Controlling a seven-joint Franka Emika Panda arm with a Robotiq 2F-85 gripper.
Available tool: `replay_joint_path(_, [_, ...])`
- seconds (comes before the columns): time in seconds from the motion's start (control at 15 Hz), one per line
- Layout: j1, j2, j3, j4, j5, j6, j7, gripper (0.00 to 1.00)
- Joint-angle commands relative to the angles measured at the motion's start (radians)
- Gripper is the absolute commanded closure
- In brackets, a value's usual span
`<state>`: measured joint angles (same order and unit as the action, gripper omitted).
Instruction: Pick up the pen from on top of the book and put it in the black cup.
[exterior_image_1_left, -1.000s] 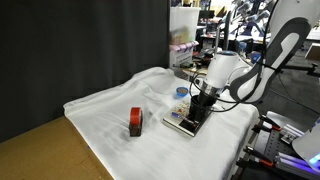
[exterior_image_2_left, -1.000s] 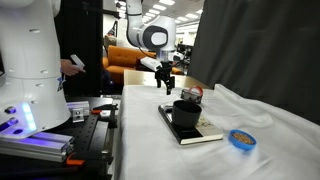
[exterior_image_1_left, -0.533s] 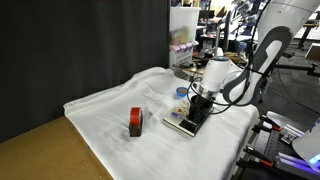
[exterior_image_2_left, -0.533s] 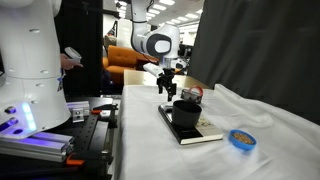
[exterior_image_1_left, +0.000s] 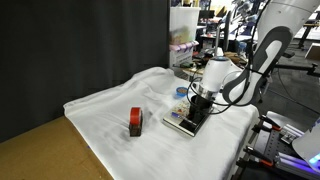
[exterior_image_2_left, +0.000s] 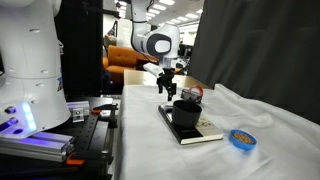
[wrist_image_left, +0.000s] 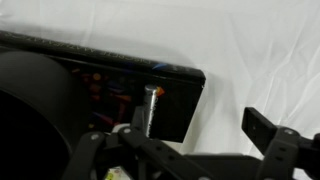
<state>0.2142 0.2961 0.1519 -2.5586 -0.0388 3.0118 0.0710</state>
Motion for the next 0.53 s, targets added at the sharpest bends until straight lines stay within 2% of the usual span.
replay_joint_path(0.0, [0.008,-0.012,-0.002,-0.009,0.000,-0.020,0.000,0.00])
replay_joint_path(0.27, [0.028,-0.004,-0.019,-0.004,-0.019,-0.033,0.004,0.00])
replay_joint_path(0.47, [0.012,-0.001,0.001,-0.007,0.001,-0.018,-0.003,0.00])
